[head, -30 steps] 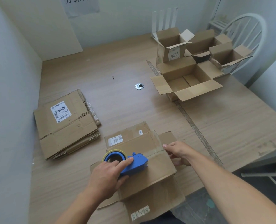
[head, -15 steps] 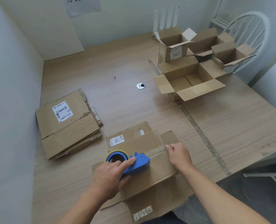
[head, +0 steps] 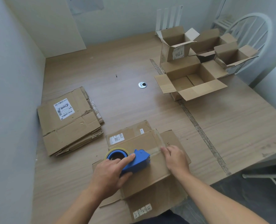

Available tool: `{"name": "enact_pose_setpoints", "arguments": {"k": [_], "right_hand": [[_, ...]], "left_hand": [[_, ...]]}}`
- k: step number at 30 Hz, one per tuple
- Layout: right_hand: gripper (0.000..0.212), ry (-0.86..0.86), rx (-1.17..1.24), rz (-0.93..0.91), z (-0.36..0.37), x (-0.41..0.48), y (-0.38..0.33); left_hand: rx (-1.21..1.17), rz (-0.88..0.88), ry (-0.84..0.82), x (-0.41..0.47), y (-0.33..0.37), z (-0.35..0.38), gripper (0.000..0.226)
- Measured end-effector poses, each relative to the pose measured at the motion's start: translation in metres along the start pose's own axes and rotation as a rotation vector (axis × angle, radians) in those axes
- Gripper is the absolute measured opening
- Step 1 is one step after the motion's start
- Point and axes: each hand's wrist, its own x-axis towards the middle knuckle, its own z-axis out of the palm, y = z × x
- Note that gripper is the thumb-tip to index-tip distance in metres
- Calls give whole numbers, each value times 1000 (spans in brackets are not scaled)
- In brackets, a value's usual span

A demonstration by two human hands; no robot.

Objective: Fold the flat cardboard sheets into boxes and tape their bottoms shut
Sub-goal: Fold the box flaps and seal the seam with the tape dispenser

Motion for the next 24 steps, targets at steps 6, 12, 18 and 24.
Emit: {"name": "enact_pose_setpoints", "arguments": {"k": [6,12,18,24], "right_hand": [[47,67,60,57,2,1,1],[46,72,87,83,-3,6,-1],[50,70,53,58,-7,2,-12],[51,59,7,86,-5,-1,-21]], "left_hand": [[-62,47,-23,-5,-11,-3,62],[-303,-204,-258,-15,-44,-45,62],[-644,-373,-354,-39,-64,-61,51],[-731,-486,-472,-47,-85,-69,51]]}}
